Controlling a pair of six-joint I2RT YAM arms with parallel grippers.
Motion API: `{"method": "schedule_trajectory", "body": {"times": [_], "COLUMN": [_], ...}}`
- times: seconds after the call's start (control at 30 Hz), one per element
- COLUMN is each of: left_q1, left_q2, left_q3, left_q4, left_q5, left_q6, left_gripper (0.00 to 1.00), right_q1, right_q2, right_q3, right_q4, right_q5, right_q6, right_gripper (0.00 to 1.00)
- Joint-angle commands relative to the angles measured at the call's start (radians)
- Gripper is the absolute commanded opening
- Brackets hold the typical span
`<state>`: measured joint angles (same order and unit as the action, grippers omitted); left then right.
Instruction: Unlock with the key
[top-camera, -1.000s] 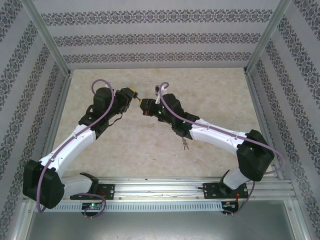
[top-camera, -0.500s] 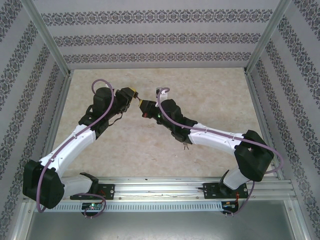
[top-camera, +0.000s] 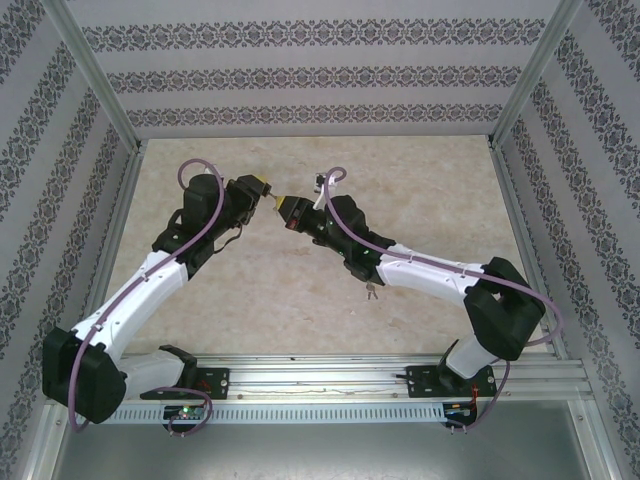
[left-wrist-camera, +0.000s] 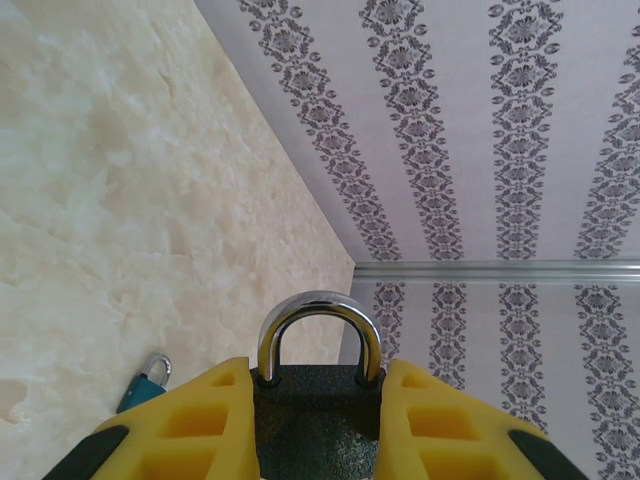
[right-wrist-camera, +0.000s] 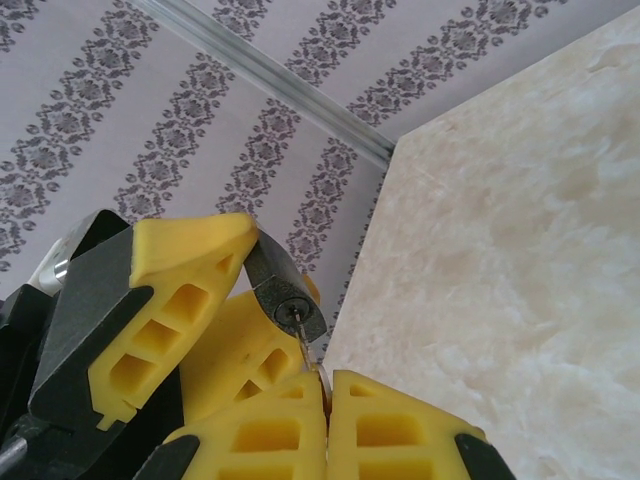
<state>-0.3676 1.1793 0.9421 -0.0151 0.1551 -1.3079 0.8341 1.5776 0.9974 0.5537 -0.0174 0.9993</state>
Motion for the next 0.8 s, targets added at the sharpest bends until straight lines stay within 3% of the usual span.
{"method": "schedule_trajectory", "body": {"times": [0.0,0.77], "left_q1": [-0.040,-0.054], "left_q2": [-0.022,-0.015], "left_q3": [0.010,0.012], "left_q4": [-0.058,-0.061], "left_q5": [0.042,0.016], "left_q6": [0.019,0.012], "left_gripper": [0.00,0.00], "right_q1": [0.004,0.002], "right_q2": [0.027,0.099], "right_q3": [0.021,0.012], "right_q4": [0.126,0.187], "right_q5": [-0.021,-0.051], "right_q6": [0.024,0.050], "right_gripper": [0.00,0.00]}}
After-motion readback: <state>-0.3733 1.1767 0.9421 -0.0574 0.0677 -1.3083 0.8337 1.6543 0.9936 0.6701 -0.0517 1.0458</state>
